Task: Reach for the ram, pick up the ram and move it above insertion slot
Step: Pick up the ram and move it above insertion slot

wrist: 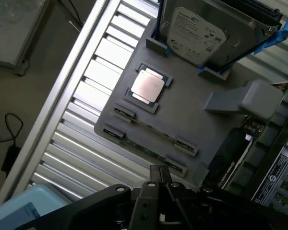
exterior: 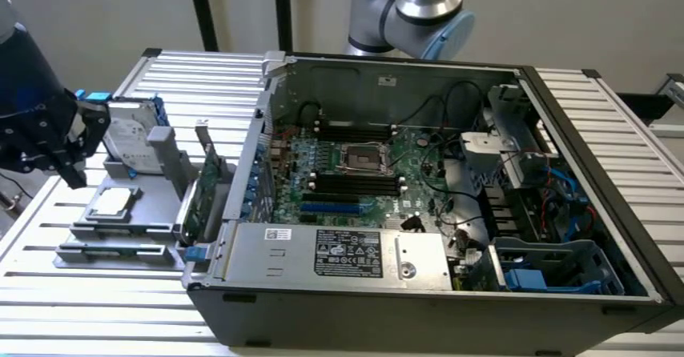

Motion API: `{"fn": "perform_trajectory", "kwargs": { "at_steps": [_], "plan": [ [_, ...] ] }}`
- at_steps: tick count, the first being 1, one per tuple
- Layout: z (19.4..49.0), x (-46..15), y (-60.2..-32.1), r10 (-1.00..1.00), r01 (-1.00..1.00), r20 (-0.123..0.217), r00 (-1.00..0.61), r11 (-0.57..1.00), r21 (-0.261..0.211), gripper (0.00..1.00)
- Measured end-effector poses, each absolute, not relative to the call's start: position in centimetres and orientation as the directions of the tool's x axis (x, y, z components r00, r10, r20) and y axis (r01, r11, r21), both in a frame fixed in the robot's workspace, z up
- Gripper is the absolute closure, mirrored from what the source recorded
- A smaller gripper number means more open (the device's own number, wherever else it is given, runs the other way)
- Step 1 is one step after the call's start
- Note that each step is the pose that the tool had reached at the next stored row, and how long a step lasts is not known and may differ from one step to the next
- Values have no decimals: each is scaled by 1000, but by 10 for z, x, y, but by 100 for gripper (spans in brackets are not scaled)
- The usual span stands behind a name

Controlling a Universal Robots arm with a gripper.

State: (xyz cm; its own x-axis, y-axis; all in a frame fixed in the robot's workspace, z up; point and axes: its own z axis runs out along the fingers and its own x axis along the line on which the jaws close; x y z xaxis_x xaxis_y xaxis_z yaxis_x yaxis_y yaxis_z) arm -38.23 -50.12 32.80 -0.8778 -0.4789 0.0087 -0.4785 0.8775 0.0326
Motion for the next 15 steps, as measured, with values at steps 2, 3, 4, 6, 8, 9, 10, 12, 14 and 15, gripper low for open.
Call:
{"fn": "perform_trajectory", "kwargs": {
  "at_steps": [2,3,4,6,8,9,10,12,14,15],
  "plan": [
    [328,-382,-501,-510,-510,9,-860,860,33,89],
    [328,-382,-501,-527,-527,9,-850,850,33,89],
    [328,-382,-501,-542,-542,9,-840,840,33,89],
    [328,-382,-501,-573,-572,9,-820,820,33,89],
    [328,-382,-501,-602,-601,9,-799,798,33,89],
    [328,-382,-501,-616,-615,9,-788,788,33,89],
    [328,-382,-501,-630,-629,9,-777,776,33,89],
    [328,-382,-501,-657,-657,9,-753,753,33,89],
    [328,-382,-501,-685,-685,9,-728,728,33,89],
    [328,-382,-501,-698,-698,9,-716,715,33,89]
  ]
}}
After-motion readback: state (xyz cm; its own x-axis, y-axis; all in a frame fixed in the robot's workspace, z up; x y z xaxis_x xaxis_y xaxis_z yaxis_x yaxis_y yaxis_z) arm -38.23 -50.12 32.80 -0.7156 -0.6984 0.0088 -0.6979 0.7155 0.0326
